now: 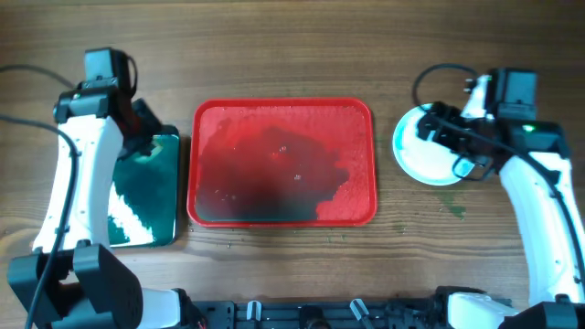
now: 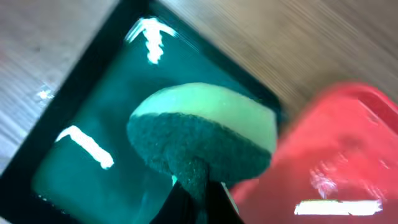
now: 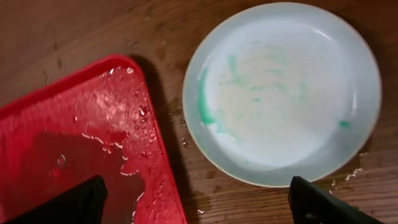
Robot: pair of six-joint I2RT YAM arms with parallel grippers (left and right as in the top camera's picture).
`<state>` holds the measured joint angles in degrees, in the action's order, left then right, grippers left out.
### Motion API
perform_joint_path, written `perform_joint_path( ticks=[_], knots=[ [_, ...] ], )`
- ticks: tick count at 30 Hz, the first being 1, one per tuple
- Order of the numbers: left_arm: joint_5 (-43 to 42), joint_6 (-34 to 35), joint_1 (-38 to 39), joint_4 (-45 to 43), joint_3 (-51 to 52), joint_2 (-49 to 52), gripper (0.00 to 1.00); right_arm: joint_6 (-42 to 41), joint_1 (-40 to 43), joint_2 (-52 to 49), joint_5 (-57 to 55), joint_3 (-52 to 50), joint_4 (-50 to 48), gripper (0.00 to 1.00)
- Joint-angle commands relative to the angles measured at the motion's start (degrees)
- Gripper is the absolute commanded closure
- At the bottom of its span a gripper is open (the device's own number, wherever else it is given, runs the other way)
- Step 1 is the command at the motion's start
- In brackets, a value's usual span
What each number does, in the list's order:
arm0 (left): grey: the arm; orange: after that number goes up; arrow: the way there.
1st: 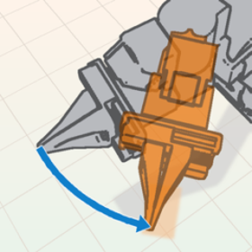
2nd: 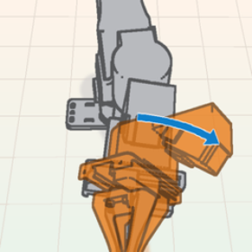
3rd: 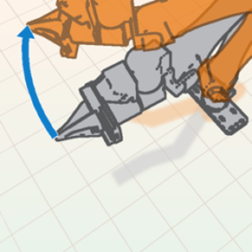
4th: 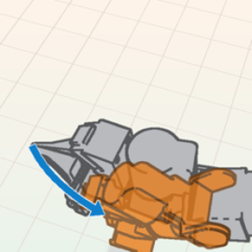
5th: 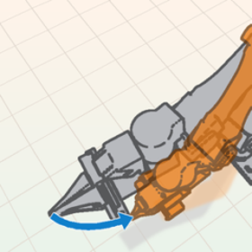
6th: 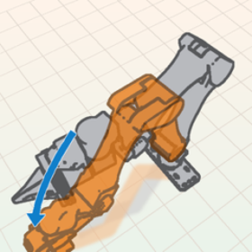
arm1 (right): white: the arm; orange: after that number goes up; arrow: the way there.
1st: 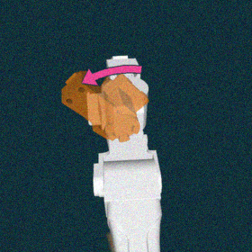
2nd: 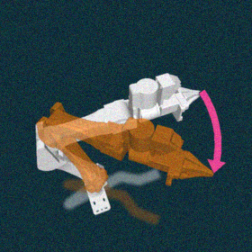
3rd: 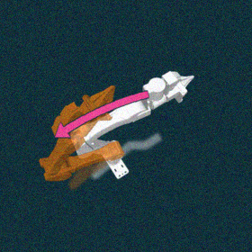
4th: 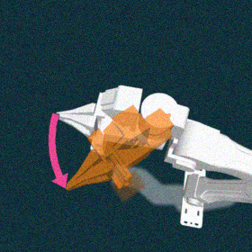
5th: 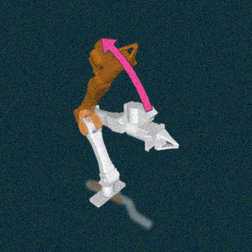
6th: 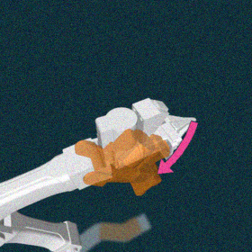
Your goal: Clean dirty plates on tray and stack at the side
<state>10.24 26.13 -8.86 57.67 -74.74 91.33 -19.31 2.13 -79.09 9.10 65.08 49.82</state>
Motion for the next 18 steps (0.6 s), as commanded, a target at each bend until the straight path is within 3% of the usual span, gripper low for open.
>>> perform_joint_path(
  ticks=[1, 6, 8, 9, 11, 12, 18],
  knots=[
    [4.2, 4.6, -4.9, -6.8, 7.2, 0.3, 0.96, 1.3, -5.0, -2.5, -5.7, 0.6, -1.4, 0.03],
    [4.2, 4.6, -6.4, -16.3, 18.5, 0.4, 0.91, 1.1, -6.9, -6.1, -5.0, 0.5, -2.2, 0.03],
    [4.2, 4.6, -6.4, -18.8, 21.3, 0.4, 0.80, 1.3, -7.0, -6.2, -5.0, 0.4, -2.2, 0.03],
    [4.2, 4.6, -6.4, -19.2, 21.6, 0.4, 0.68, 1.2, -7.0, -6.2, -5.0, 0.4, -2.2, 0.03],
    [4.2, 4.6, -6.4, -19.6, 21.4, 0.3, 0.10, 1.3, -7.0, -6.2, -5.0, 0.4, -2.2, 0.03],
    [4.1, 4.6, -6.4, -19.1, 20.3, 0.2, 0.00, 1.3, -7.0, -6.2, -5.0, 0.4, -2.3, 0.03],
    [2.3, 4.3, -5.7, -3.5, 1.4, -9.3, 0.00, 5.3, -7.0, -1.6, -4.8, 6.3, 1.7, 0.03]
  ],
)
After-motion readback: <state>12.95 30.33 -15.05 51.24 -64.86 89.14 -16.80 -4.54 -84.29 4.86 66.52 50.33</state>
